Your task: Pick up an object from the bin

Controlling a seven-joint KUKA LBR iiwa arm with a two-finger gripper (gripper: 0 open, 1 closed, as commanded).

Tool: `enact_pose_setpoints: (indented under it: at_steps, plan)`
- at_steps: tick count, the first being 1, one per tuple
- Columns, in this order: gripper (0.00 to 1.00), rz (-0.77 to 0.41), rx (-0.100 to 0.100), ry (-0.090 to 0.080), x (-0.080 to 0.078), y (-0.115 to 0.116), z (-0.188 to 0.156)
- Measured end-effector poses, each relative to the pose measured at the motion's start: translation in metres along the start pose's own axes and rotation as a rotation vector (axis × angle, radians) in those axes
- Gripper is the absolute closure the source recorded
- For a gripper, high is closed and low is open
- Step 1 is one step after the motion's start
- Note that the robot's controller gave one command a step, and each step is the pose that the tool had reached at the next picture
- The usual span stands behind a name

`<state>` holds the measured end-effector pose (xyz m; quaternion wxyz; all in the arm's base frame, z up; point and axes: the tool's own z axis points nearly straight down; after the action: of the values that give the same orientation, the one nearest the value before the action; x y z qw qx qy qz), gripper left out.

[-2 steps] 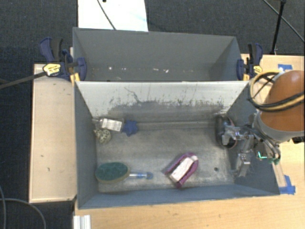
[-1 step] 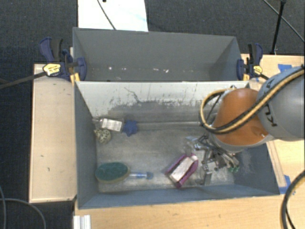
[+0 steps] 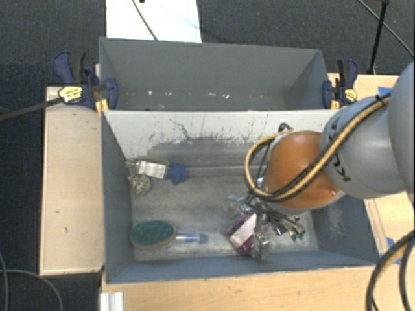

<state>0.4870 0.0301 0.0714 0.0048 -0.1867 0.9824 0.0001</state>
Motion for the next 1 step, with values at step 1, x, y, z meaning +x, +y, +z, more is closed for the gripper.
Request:
enact_pose_setpoints:
  at_steps: [1]
  plan:
    - [1.0, -0.002, -0.001, 0.005, 0.0021, -0.0002, 0.0011]
